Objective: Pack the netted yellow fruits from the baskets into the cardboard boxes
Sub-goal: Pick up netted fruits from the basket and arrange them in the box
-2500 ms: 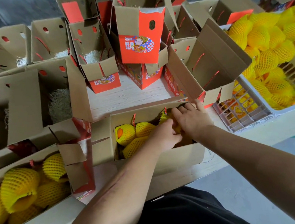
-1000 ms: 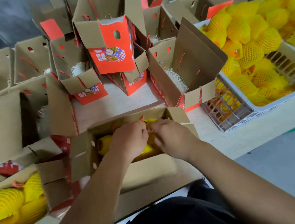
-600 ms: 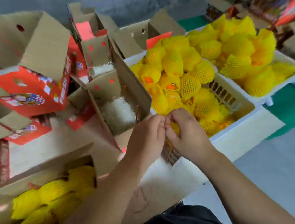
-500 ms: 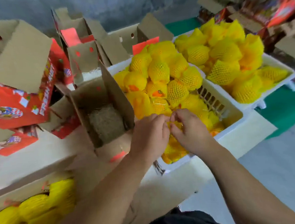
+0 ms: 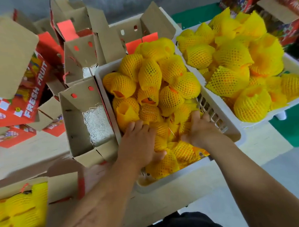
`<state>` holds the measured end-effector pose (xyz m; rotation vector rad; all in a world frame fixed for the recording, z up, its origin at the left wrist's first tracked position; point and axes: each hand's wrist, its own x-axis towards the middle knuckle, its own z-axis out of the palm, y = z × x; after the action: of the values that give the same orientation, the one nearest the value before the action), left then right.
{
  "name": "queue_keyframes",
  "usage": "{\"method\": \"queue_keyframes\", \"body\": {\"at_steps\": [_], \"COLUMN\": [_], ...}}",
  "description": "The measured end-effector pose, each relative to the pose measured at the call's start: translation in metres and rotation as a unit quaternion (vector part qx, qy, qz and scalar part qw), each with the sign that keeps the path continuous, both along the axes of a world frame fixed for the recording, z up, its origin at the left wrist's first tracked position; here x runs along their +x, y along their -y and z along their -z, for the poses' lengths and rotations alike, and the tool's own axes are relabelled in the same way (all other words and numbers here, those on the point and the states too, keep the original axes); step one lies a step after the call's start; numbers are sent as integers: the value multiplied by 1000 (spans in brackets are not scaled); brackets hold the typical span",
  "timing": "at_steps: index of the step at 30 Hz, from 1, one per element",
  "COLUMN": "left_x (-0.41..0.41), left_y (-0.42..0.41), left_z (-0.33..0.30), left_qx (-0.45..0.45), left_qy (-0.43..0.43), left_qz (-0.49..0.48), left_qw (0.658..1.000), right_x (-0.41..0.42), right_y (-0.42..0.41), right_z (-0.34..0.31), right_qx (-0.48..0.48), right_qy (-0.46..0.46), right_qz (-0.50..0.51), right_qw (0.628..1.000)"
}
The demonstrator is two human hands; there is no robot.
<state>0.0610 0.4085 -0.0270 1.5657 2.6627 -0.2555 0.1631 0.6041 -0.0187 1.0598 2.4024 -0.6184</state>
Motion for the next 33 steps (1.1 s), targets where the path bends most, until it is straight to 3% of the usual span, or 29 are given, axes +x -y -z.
{"method": "queue_keyframes", "body": {"at_steps": [9,15,21,24,26,28,29,31,33], "left_x": [0,1,4,6,8,17,26,47,59], "left_y": [0,3,3,3,4,2,-1,-9,-11], "left_z": [-1,-4,-2,-6,-14,-21,-25,-32,-34], "left_qx": [8,41,70,108,163,244,291,373,460], "left_qy": [15,27,23,65,140,292,395,561,603], "left_qz": [-4,-12,16,0,-29,-74,-106,-186,-236], "left_qw": [1000,999,997,992,976,922,865,716,607], "right_x": [18,23,29,36,41,43,43,40,36], "right_y": [3,8,14,12,13,18,23,38,54], "right_z": [-7,-9,-11,-12,-15,-22,-25,-27,-28], "right_qx": [116,79,57,-15,-109,-228,-266,-299,-345], "right_qy": [31,-15,-168,-267,-338,-384,-399,-428,-442], "right_qz": [-100,-94,-143,-143,-122,-69,-55,-55,-20], "right_qw": [988,992,974,953,927,892,875,851,828]}}
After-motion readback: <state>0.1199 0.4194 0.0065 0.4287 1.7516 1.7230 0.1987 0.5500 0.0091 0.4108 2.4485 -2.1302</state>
